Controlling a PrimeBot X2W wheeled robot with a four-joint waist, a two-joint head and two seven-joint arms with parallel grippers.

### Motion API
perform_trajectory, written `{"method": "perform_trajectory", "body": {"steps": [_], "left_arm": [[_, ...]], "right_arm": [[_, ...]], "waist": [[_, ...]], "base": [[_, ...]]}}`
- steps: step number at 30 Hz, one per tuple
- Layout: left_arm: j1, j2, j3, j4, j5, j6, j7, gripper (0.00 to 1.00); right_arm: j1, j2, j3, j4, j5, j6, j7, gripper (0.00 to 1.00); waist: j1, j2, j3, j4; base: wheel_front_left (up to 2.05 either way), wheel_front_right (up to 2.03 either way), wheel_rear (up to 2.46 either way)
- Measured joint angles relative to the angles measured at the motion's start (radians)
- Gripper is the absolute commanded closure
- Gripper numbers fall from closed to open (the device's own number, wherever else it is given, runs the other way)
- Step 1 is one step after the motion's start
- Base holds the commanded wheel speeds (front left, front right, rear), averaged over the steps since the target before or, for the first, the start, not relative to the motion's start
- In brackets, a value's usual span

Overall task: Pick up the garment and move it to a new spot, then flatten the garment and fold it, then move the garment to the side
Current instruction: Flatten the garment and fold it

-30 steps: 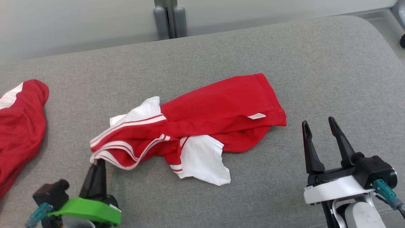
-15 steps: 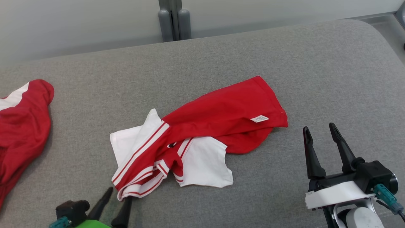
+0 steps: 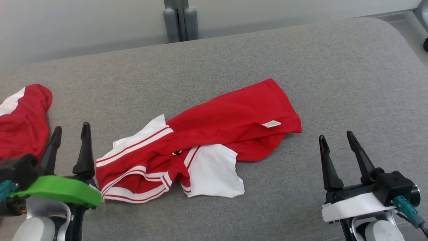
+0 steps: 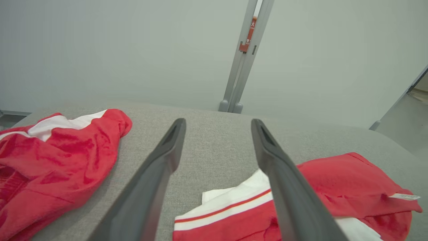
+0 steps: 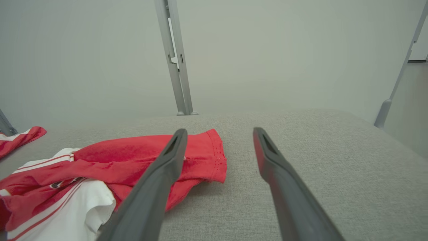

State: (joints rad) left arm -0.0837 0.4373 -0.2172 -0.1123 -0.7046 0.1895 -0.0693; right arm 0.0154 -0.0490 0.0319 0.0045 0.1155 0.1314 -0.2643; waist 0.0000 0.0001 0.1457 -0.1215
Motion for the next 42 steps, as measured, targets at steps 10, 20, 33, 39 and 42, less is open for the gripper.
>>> {"method": "perform_trajectory", "body": {"steps": [10, 20, 33, 39, 42], "left_arm": [[-0.274, -0.004, -0.147, 0.490, 0.077, -0.103, 0.094, 0.00], [-0.402, -0.030, -0.231, 0.732, 0.119, -0.190, 0.110, 0.00], [-0.424, -0.024, -0.262, 0.769, 0.142, -0.208, 0.091, 0.00], [-0.410, -0.017, -0.279, 0.779, 0.132, -0.217, 0.145, 0.56], [-0.405, -0.016, -0.290, 0.770, 0.120, -0.238, 0.175, 1.00]], "right_arm": [[-0.033, -0.001, 0.013, -0.010, -0.025, 0.000, 0.000, 0.00], [-0.046, 0.000, 0.015, -0.012, -0.030, 0.000, 0.000, 0.00], [-0.057, 0.000, 0.020, -0.011, -0.004, 0.000, 0.000, 0.00], [-0.057, 0.000, 0.021, -0.010, 0.004, 0.000, 0.000, 0.00], [-0.057, 0.000, 0.020, -0.010, 0.005, 0.000, 0.000, 0.00]], "waist": [[0.0000, 0.0000, 0.063, 0.001], [0.0000, 0.0000, 0.109, -0.004], [0.0000, 0.0000, 0.107, -0.039], [0.0000, 0.0000, 0.103, -0.053], [0.0000, 0.0000, 0.100, -0.060]], "base": [[0.00, 0.00, 0.00], [0.00, 0.00, 0.00], [0.00, 0.00, 0.00], [0.00, 0.00, 0.00], [0.00, 0.00, 0.00]]}}
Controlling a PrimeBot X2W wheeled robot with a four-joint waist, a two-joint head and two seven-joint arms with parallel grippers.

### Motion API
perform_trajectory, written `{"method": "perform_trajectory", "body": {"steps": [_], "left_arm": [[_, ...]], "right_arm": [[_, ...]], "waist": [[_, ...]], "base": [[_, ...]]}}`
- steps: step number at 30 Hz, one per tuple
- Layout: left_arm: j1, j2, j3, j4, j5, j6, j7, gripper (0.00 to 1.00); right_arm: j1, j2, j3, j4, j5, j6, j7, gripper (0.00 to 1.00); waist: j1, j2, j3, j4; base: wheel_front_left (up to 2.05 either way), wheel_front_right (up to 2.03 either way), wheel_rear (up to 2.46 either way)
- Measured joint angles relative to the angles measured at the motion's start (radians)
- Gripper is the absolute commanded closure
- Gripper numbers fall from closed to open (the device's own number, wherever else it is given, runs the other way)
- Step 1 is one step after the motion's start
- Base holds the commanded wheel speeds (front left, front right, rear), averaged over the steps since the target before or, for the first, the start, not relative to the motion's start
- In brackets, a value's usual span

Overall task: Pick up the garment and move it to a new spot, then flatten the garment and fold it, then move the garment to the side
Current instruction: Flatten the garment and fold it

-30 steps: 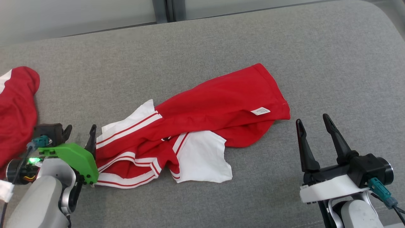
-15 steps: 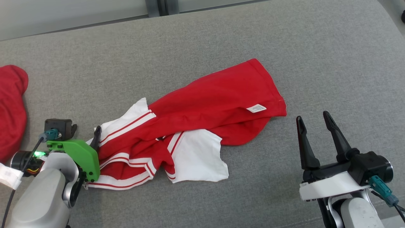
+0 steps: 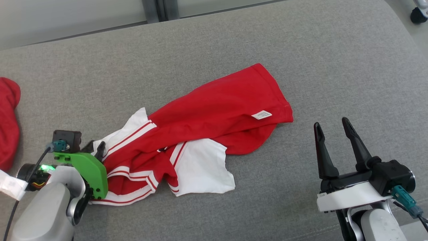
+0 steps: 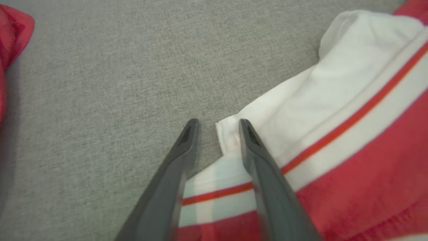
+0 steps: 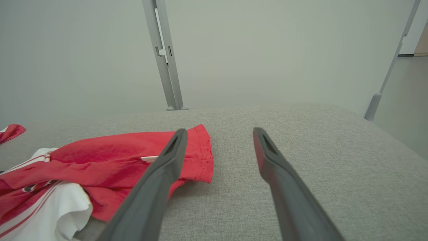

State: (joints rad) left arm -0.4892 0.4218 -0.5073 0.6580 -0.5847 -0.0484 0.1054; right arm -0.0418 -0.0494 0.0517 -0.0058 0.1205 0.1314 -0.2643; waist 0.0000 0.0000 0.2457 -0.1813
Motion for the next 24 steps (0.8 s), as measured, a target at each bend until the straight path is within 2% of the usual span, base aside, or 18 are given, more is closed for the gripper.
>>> {"method": "perform_trajectory", "body": {"steps": [3, 11, 14, 16, 19, 24], "left_arm": [[0.007, 0.005, -0.002, -0.022, -0.004, -0.006, -0.014, 1.00], [-0.028, 0.055, 0.049, -0.137, 0.032, 0.045, -0.165, 1.00], [-0.043, 0.076, 0.064, -0.202, 0.034, 0.045, -0.199, 1.00], [-0.034, 0.077, 0.058, -0.247, 0.025, 0.030, -0.192, 1.00], [0.022, 0.075, 0.046, -0.316, 0.012, 0.031, -0.175, 1.00], [0.156, 0.045, 0.031, -0.410, -0.008, 0.065, -0.218, 1.00]], "right_arm": [[0.000, 0.000, 0.000, 0.001, 0.000, 0.000, 0.000, 0.00], [0.014, 0.000, -0.001, 0.008, 0.010, 0.000, 0.000, 0.00], [0.016, 0.000, 0.001, 0.008, 0.017, 0.000, 0.000, 0.00], [0.017, 0.000, 0.003, 0.009, 0.018, 0.000, 0.000, 0.00], [0.018, 0.000, 0.007, 0.007, 0.024, 0.000, 0.000, 0.00], [0.017, 0.001, 0.026, 0.042, 0.098, 0.000, 0.000, 0.00]], "waist": [[0.0000, 0.0000, -0.007, -0.003], [0.0000, 0.0000, -0.046, 0.000], [0.0000, 0.0000, -0.064, 0.004], [0.0000, 0.0000, -0.073, 0.006], [0.0000, 0.0000, -0.080, 0.012], [0.0000, 0.0000, -0.074, 0.026]], "base": [[0.00, 0.00, 0.00], [0.00, 0.00, 0.00], [0.00, 0.00, 0.00], [0.00, 0.00, 0.00], [0.00, 0.00, 0.00], [0.00, 0.00, 0.00]]}}
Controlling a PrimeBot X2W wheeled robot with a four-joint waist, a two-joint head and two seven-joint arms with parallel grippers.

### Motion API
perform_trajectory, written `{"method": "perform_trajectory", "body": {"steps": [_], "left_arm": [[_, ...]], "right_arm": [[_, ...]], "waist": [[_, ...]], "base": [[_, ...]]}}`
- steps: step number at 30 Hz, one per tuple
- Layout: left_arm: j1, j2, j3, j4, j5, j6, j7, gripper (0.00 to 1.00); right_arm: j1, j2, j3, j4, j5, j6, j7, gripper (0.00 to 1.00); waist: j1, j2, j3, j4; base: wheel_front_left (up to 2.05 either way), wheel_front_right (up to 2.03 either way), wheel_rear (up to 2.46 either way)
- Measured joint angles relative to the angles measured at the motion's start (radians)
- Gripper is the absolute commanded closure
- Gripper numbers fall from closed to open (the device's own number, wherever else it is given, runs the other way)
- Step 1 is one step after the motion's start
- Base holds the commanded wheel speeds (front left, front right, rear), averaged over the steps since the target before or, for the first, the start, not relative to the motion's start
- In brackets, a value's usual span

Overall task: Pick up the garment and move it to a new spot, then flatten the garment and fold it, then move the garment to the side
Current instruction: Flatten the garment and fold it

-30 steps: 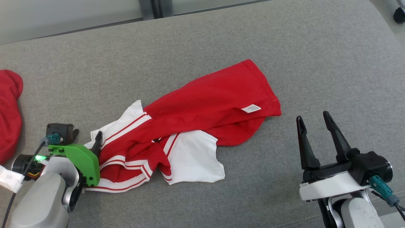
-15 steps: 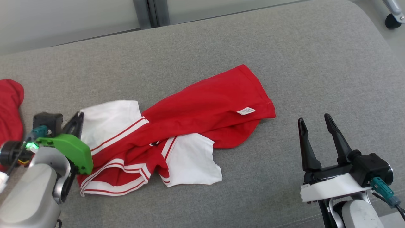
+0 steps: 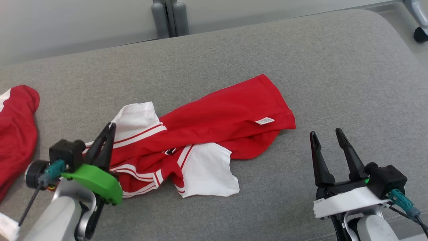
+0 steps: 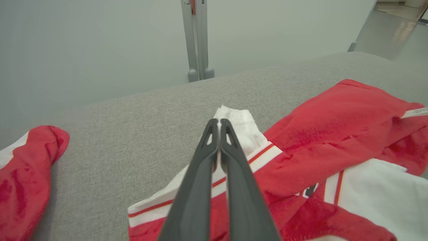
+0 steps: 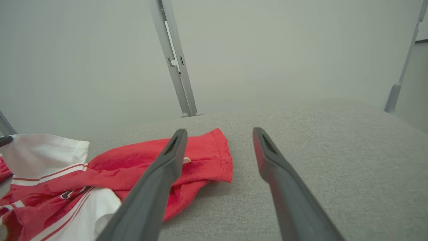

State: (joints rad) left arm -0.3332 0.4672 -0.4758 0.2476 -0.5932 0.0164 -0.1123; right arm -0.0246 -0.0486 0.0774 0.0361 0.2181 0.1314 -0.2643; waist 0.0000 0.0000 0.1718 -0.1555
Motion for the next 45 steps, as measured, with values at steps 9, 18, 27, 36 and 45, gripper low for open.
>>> {"method": "perform_trajectory", "body": {"steps": [9, 18, 27, 36, 45], "left_arm": [[0.095, -0.031, -0.019, -0.049, 0.035, 0.021, -0.114, 1.00], [0.069, -0.035, -0.045, -0.027, 0.059, -0.002, -0.127, 1.00], [0.071, -0.043, -0.045, -0.003, 0.060, -0.005, -0.137, 1.00], [0.071, -0.046, -0.048, 0.010, 0.066, -0.009, -0.144, 1.00], [0.079, -0.049, -0.051, 0.016, 0.077, -0.006, -0.146, 1.00]], "right_arm": [[-0.218, -0.028, 0.072, 0.346, 0.245, 0.000, 0.000, 0.00], [-0.444, -0.289, 0.341, 0.519, 0.608, 0.000, 0.233, 0.00], [-0.460, -0.360, 0.394, 0.505, 0.723, 0.000, 0.343, 0.26], [-0.461, -0.371, 0.405, 0.504, 0.729, 0.000, 0.288, 0.73], [-0.451, -0.400, 0.420, 0.490, 0.730, 0.000, 0.223, 1.00]], "waist": [[0.0000, 0.0000, 0.030, 0.045], [0.0000, 0.0000, 0.055, 0.113], [0.0000, 0.0000, 0.042, 0.136], [0.0000, 0.0000, 0.037, 0.146], [0.0000, 0.0000, -0.004, 0.141]], "base": [[0.00, 0.00, 0.00], [0.00, 0.00, 0.00], [0.00, 0.00, 0.00], [0.00, 0.00, 0.00], [0.00, 0.00, 0.00]]}}
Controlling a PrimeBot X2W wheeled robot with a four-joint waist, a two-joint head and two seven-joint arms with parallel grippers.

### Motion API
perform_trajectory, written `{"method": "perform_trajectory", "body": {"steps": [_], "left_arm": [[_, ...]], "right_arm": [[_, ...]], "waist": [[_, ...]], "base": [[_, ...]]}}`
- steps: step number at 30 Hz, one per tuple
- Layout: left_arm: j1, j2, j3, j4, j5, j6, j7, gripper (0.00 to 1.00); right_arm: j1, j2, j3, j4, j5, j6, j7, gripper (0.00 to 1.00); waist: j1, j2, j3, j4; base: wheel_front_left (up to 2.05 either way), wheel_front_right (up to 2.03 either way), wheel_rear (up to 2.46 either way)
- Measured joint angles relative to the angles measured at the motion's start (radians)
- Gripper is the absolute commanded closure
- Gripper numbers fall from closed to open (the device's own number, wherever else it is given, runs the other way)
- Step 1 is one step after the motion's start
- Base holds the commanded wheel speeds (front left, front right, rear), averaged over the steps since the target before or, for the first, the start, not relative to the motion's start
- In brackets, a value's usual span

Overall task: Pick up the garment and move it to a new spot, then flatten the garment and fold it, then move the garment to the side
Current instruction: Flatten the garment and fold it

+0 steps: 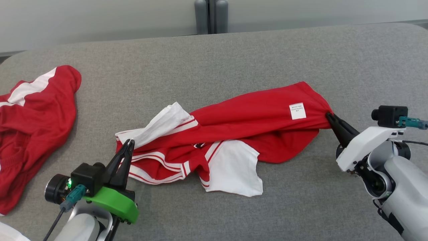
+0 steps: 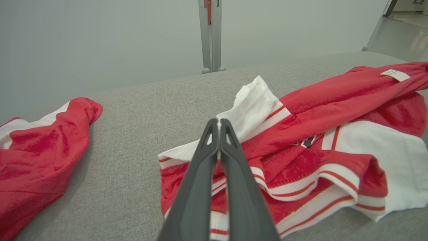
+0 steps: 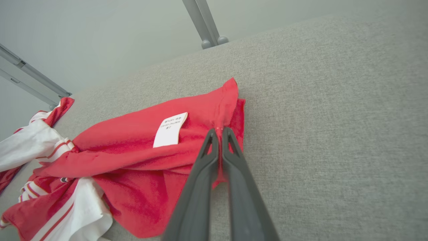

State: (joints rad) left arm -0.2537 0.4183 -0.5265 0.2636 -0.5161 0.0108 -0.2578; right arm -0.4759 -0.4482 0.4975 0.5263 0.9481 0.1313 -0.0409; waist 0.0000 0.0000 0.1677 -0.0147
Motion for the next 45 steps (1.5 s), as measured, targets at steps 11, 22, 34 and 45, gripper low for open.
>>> {"method": "perform_trajectory", "body": {"steps": [11, 22, 34, 45], "left_arm": [[-0.038, 0.072, 0.168, -0.289, 0.077, 0.011, -0.004, 1.00], [-0.254, 0.170, 0.229, -0.495, 0.051, -0.077, 0.088, 1.00], [-0.940, 0.221, -0.065, -0.164, 0.044, -0.141, 0.158, 1.00], [-1.521, 0.190, -0.120, 0.150, 0.219, -0.141, -0.004, 1.00]], "right_arm": [[0.024, -0.133, -0.099, -0.172, -0.006, 0.000, -0.134, 1.00], [0.002, -0.189, -0.270, -0.411, -0.005, 0.000, -0.073, 1.00], [-0.492, 0.014, -0.258, -0.216, -0.248, 0.000, 0.032, 1.00], [-0.979, 0.131, -0.308, 0.124, -0.485, 0.000, -0.207, 1.00]], "waist": [[0.0000, 0.0001, -0.071, -0.006], [0.0000, 0.0000, -0.108, -0.068], [0.0000, 0.0000, 0.028, -0.113], [0.0001, 0.0000, 0.284, -0.132]], "base": [[0.00, 0.00, 0.00], [0.00, 0.00, 0.00], [0.00, 0.00, 0.00], [0.00, 0.00, 0.00]]}}
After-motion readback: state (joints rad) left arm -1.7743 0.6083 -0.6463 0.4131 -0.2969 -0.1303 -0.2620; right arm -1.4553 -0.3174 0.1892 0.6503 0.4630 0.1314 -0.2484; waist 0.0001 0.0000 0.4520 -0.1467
